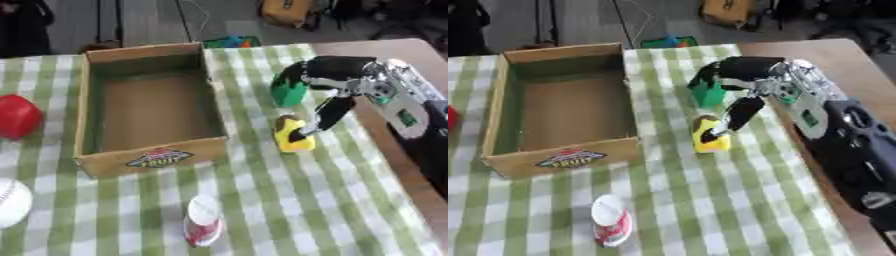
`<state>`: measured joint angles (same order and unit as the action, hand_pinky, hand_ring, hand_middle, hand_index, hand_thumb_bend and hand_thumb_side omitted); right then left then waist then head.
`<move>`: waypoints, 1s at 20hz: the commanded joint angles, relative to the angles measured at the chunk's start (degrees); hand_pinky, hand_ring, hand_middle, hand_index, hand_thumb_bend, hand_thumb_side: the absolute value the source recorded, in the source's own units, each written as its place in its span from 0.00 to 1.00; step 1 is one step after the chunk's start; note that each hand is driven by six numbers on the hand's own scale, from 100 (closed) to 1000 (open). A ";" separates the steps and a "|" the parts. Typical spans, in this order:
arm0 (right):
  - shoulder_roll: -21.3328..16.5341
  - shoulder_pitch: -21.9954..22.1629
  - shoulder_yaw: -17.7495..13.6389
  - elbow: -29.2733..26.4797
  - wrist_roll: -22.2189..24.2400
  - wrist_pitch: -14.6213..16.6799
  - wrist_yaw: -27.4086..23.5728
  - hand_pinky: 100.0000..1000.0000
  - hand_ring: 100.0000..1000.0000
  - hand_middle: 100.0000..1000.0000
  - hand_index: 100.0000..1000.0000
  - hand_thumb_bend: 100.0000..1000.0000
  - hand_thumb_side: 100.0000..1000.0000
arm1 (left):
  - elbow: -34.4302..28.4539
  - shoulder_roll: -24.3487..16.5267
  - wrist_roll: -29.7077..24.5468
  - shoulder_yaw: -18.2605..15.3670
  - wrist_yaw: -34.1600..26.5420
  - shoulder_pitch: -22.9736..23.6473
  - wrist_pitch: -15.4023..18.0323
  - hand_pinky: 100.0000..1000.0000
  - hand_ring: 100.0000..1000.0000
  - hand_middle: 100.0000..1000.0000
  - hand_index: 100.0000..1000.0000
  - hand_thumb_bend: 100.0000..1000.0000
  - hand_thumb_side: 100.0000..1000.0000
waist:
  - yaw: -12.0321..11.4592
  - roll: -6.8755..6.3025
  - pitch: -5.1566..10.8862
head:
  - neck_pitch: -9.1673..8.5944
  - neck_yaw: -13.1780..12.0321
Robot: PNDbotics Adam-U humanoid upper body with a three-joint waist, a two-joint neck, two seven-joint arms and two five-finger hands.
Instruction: Pick up objects on the table and place them in the box.
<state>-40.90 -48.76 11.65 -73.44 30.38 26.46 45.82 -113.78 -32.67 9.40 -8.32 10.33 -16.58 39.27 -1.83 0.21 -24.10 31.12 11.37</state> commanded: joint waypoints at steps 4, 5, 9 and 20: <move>-2.50 -0.30 -0.15 2.00 -0.03 0.91 1.66 0.58 0.67 0.81 0.92 0.72 0.59 | -0.81 -1.00 0.29 -0.54 0.16 -0.34 0.19 0.70 0.89 0.80 0.90 0.00 0.93 | -0.15 -0.14 0.97 | -0.46 0.21; -2.45 -0.35 -0.12 2.36 -0.13 1.02 1.84 0.57 0.67 0.81 0.92 0.71 0.59 | -0.81 -0.98 0.30 -0.53 0.18 -0.34 0.21 0.70 0.89 0.80 0.90 0.00 0.93 | -0.17 -0.15 0.95 | -0.50 0.24; -2.00 -0.60 0.07 3.87 -0.59 1.49 2.70 0.57 0.67 0.80 0.92 0.71 0.58 | -0.81 -0.91 0.32 -0.49 0.22 -0.35 0.33 0.70 0.89 0.80 0.90 0.00 0.93 | -0.30 -0.24 0.84 | -0.74 0.54; -0.15 -1.67 0.12 7.99 -2.08 2.46 5.16 0.54 0.64 0.77 0.91 0.72 0.57 | -0.81 -0.64 0.37 -0.51 0.36 -0.27 0.61 0.70 0.89 0.80 0.90 0.00 0.93 | -0.68 -0.60 0.47 | -1.08 1.19</move>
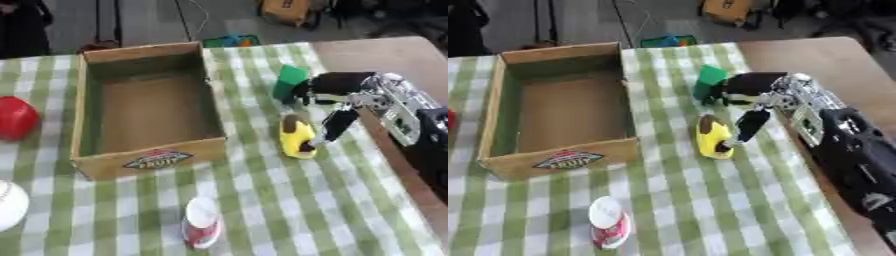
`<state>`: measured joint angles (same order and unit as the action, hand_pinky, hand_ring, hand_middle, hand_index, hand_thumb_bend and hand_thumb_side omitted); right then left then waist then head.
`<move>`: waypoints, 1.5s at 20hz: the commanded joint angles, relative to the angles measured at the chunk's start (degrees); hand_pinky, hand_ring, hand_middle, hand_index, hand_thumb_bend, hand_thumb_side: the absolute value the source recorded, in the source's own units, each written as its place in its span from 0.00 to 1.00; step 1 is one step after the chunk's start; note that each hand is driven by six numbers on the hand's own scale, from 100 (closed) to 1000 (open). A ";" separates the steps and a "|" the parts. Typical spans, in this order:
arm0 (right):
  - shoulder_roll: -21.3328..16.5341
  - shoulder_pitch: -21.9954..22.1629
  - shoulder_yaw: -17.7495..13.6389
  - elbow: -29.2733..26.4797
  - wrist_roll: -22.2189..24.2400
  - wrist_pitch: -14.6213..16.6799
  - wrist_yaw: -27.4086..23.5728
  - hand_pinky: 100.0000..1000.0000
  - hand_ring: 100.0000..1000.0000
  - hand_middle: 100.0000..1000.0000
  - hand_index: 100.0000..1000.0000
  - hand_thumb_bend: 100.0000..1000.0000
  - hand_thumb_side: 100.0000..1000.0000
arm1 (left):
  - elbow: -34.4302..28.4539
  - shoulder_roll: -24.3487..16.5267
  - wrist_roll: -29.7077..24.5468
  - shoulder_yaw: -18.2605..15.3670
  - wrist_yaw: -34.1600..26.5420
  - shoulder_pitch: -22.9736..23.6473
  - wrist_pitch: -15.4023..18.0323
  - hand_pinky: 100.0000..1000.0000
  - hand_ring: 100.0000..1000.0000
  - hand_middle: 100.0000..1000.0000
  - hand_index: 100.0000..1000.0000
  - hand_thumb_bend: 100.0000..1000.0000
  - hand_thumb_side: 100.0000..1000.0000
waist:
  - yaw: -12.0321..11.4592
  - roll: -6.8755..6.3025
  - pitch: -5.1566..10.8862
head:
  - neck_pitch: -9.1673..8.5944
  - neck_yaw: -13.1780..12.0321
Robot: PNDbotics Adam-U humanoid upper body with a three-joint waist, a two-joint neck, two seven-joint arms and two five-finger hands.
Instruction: Pick up objects on the table and place them in the box.
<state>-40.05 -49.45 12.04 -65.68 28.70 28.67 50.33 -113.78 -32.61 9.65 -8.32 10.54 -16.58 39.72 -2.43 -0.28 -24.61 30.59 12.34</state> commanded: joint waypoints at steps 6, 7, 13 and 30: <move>-2.63 -0.88 0.74 -2.75 0.39 0.99 -2.74 0.52 0.63 0.72 0.87 0.72 0.58 | -0.81 -0.94 0.22 -0.58 0.38 -0.18 0.01 0.70 0.89 0.80 0.90 0.00 0.93 | 0.11 0.19 1.15 | 0.05 0.03; -2.91 -0.82 0.93 -3.34 0.69 0.95 -3.34 0.52 0.63 0.72 0.87 0.72 0.58 | -0.81 -0.96 0.23 -0.58 0.39 -0.19 -0.05 0.70 0.89 0.80 0.90 0.00 0.93 | 0.14 0.23 1.17 | 0.08 0.02; -4.95 -0.20 1.97 -6.76 1.78 0.51 -6.30 0.48 0.60 0.56 0.77 0.70 0.56 | -0.81 -1.22 0.29 -0.65 0.41 -0.13 -0.29 0.70 0.89 0.80 0.90 0.00 0.93 | 0.29 0.55 1.44 | 0.23 -0.12; -5.52 -0.28 2.99 -7.27 4.00 -0.06 -7.11 0.55 0.69 0.61 0.85 0.75 0.54 | -0.81 -1.24 0.46 -0.76 0.24 -0.20 -0.13 0.71 0.89 0.80 0.90 0.00 0.92 | 0.16 0.48 1.44 | -0.04 0.22</move>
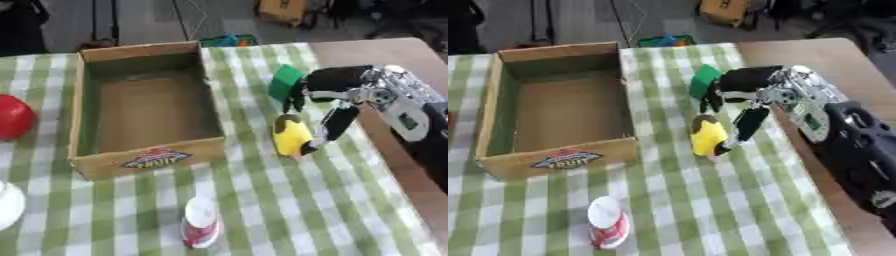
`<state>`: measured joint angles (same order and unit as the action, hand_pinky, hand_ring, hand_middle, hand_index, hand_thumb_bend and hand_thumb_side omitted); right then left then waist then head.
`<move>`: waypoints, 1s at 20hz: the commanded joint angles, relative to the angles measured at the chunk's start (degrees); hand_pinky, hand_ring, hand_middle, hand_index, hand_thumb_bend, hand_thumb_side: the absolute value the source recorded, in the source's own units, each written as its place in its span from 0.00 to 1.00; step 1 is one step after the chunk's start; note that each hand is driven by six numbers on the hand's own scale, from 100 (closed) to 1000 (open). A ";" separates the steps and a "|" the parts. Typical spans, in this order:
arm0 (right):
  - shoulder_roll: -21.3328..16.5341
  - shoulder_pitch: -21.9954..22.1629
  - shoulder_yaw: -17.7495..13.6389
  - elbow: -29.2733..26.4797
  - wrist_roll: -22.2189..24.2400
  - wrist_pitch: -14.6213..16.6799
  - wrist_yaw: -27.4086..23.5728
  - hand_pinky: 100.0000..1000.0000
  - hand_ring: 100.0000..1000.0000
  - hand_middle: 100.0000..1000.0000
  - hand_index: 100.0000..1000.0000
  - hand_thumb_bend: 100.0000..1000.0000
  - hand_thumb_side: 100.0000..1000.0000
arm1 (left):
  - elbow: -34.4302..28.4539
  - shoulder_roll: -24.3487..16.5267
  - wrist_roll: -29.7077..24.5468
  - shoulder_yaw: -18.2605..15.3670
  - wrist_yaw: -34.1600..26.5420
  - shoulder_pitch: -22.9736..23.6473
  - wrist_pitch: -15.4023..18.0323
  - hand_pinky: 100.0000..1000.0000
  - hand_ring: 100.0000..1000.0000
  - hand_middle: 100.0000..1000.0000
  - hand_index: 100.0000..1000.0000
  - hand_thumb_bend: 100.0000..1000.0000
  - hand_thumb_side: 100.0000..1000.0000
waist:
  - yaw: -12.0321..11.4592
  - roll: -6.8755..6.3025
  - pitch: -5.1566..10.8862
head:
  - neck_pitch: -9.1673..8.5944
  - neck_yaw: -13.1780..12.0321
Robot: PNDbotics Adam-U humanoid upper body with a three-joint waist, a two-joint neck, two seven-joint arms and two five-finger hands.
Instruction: Pick up objects on the table and place them in the box.
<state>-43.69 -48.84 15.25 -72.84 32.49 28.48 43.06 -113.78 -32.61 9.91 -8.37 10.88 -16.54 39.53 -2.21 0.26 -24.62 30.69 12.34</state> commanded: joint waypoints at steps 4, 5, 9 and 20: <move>-1.03 -1.42 0.47 1.22 0.47 0.84 2.15 0.62 0.77 0.71 0.93 0.76 0.58 | -0.81 -1.14 0.19 -0.69 -0.06 -0.25 0.08 0.71 0.89 0.80 0.90 0.00 0.92 | -0.22 -0.12 1.33 | -0.09 0.36; -0.89 -1.48 0.56 1.51 0.51 1.02 2.53 0.62 0.77 0.71 0.93 0.76 0.58 | -0.81 -1.13 0.20 -0.71 -0.04 -0.24 0.08 0.71 0.89 0.80 0.90 0.00 0.92 | -0.25 -0.13 1.31 | -0.10 0.34; -0.60 -1.51 0.81 2.21 0.66 1.57 3.59 0.65 0.80 0.70 0.93 0.78 0.57 | -0.81 -1.05 0.28 -0.73 -0.02 -0.28 0.10 0.71 0.89 0.80 0.90 0.00 0.92 | -0.28 -0.11 1.18 | -0.15 0.33; -0.01 -1.58 1.10 4.36 -0.96 1.63 5.56 0.65 0.76 0.49 0.79 0.68 0.49 | -0.81 -0.96 0.40 -0.84 0.02 -0.30 0.20 0.71 0.89 0.79 0.90 0.00 0.92 | -0.44 -0.18 1.01 | -0.26 0.51</move>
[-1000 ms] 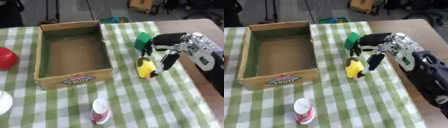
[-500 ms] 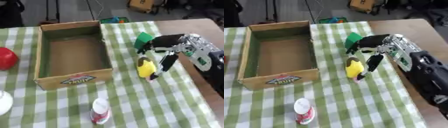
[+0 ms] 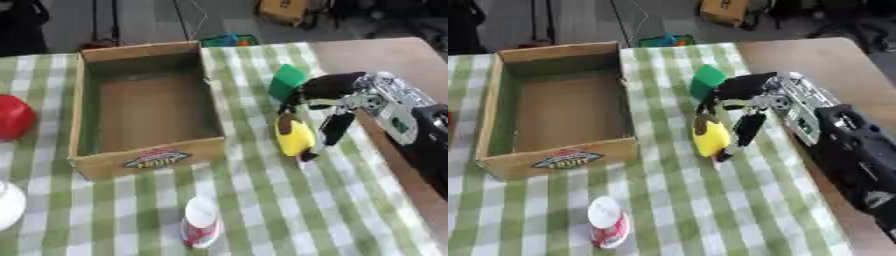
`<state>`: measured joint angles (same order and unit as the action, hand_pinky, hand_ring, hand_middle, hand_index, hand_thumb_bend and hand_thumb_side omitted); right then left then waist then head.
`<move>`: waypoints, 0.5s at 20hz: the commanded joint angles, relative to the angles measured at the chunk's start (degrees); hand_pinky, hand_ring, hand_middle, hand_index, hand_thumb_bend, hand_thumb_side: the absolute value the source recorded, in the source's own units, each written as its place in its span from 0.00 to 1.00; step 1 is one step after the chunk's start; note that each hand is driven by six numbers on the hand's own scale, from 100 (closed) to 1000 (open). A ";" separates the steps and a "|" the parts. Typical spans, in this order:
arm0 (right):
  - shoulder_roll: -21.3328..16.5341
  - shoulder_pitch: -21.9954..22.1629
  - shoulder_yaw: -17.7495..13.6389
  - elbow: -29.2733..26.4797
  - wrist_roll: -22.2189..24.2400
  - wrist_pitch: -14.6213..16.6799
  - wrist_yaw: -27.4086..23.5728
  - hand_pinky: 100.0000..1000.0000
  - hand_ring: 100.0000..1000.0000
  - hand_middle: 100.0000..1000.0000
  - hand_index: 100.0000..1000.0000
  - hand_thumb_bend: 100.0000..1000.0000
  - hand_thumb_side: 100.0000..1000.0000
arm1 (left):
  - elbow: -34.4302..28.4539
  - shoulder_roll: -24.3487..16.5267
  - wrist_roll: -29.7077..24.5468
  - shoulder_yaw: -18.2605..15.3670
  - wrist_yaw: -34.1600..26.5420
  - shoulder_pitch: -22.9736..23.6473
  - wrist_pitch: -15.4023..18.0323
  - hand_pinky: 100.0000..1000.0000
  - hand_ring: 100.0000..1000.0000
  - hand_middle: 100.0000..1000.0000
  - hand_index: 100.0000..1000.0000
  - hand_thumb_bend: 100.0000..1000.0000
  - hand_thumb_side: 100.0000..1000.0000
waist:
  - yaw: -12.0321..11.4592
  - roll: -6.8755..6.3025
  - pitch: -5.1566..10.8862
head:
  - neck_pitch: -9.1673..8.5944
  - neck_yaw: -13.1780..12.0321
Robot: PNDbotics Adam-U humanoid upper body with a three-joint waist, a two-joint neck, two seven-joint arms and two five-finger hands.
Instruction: Pick up objects on the table and place them in the box.
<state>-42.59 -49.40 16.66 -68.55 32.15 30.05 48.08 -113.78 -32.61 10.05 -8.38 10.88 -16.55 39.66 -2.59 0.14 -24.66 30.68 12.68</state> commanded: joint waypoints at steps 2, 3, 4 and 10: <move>-1.09 -1.09 -0.35 -0.02 -1.57 -0.27 0.61 0.65 0.75 0.46 0.77 0.70 0.47 | -0.81 -0.96 0.24 -0.81 0.05 -0.33 0.03 0.71 0.89 0.79 0.90 0.00 0.92 | 0.00 -0.03 1.03 | -0.18 0.22; -1.10 -1.10 -0.34 -0.04 -2.01 -0.45 0.65 0.65 0.73 0.42 0.73 0.69 0.45 | -0.81 -0.97 0.26 -0.82 0.06 -0.36 0.02 0.71 0.89 0.79 0.90 0.00 0.91 | 0.03 -0.03 1.03 | -0.15 0.24; -1.11 -1.08 -0.31 -0.03 -2.39 -0.62 0.69 0.65 0.73 0.42 0.73 0.69 0.45 | -0.81 -0.99 0.28 -0.84 0.05 -0.38 0.01 0.71 0.89 0.79 0.90 0.00 0.91 | 0.04 -0.02 1.03 | -0.12 0.25; -1.04 -1.11 -0.19 -0.06 -4.02 -1.29 0.74 0.63 0.68 0.37 0.66 0.66 0.43 | -0.81 -1.05 0.41 -0.90 0.08 -0.38 0.04 0.71 0.89 0.79 0.90 0.00 0.91 | 0.01 -0.02 1.05 | -0.10 0.32</move>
<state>-42.56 -49.43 16.67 -68.38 28.62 28.90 48.41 -113.78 -32.61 10.24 -8.57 10.88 -16.55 39.69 -2.54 0.14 -24.67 30.68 12.83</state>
